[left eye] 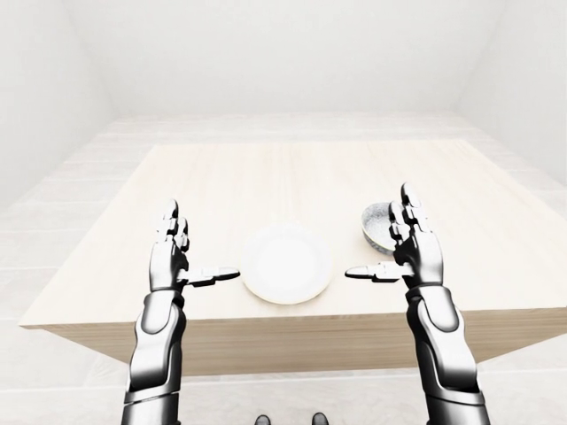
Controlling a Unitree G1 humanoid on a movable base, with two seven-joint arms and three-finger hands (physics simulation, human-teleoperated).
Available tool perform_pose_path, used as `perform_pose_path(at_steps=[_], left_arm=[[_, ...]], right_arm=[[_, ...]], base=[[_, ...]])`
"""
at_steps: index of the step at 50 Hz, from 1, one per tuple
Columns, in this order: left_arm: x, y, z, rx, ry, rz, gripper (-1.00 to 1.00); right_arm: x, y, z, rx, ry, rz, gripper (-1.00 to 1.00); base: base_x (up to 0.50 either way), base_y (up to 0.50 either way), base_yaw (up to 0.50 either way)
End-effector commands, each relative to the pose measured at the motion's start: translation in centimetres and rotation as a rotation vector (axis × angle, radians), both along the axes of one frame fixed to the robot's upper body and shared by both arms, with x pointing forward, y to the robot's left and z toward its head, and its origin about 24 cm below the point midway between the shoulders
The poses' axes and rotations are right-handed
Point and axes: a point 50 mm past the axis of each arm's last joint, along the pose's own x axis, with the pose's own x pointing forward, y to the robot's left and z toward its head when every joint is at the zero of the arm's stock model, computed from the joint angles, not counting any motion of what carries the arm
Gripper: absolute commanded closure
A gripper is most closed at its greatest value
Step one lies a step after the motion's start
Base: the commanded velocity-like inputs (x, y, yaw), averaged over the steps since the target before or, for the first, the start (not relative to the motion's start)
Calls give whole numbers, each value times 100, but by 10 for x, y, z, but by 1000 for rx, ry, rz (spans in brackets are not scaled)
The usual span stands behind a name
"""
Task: Put the bowl on the plate.
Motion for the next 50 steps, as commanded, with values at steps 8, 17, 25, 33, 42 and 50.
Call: perform_pose_path(at_steps=[8,17,25,33,42,50], left_arm=[[-2,1,-1,1,1,-1,-100],[-1,1,-2,4,1,1,-100],[-1,0,-4,8,5,-1,-100],[-2,0,-4,7,6,-8,-100],[-1,0,-5,20,7,14,-100],[-3,-1,-6,25,2,-5,-100]], right_arm=[[1,1,-3,-8,12,-1,-100],[1,2,-5,-18,23,-1,-100],[2,2,-6,-19,29,0,-100],[0,1,-6,-13,25,-5,-100],[1,-1,-4,-7,19,-15,-100],[6,-4,6,61,-30,34,-100]], base=[[28,1,0],[0,0,0],[0,0,0],[0,0,0],[0,0,0],[0,0,0]])
